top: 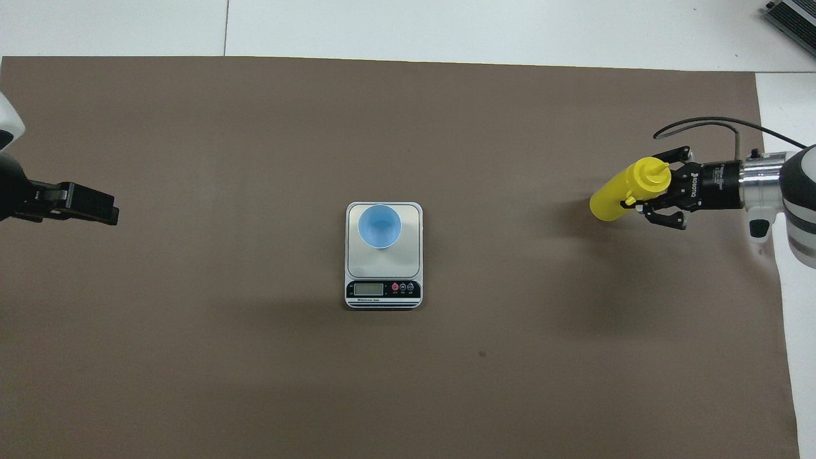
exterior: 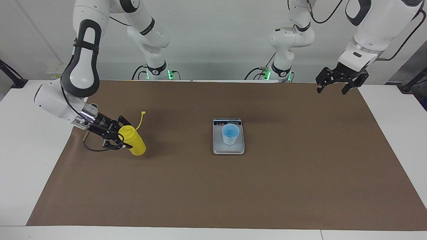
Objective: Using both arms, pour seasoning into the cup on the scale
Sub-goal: 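Lower the yellow bottle onto the table with the right gripper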
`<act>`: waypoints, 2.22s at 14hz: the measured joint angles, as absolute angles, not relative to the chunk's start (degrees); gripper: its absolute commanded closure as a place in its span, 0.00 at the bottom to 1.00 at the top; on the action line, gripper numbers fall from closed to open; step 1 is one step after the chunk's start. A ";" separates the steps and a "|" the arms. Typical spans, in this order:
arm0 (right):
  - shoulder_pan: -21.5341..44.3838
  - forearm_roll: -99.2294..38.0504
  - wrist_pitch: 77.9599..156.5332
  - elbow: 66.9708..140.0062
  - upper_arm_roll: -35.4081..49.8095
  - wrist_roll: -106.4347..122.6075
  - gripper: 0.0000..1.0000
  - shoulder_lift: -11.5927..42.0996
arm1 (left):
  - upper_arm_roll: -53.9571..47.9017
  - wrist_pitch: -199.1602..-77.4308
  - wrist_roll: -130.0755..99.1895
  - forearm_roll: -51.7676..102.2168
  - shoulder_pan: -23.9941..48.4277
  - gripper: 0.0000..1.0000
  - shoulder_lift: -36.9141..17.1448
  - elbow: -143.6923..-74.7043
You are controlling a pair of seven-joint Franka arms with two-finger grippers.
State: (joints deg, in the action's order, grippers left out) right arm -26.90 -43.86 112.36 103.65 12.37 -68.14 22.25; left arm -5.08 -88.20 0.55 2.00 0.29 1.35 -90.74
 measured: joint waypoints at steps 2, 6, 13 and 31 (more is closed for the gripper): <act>-27.29 -43.87 112.85 103.93 12.33 -67.41 0.57 22.96 | -5.08 -88.20 0.54 2.00 0.29 0.00 1.35 -90.74; -26.59 -43.88 118.44 106.42 12.36 -67.39 0.17 21.81 | -5.08 -88.20 0.54 2.00 0.29 0.00 1.35 -90.74; -23.15 -32.26 119.30 107.77 12.43 -67.28 0.09 16.95 | -5.08 -88.20 0.54 2.00 0.29 0.00 1.35 -90.74; -14.52 -3.86 125.17 107.80 12.66 -45.53 0.00 12.65 | -5.08 -88.20 0.54 2.00 0.29 0.00 1.35 -90.74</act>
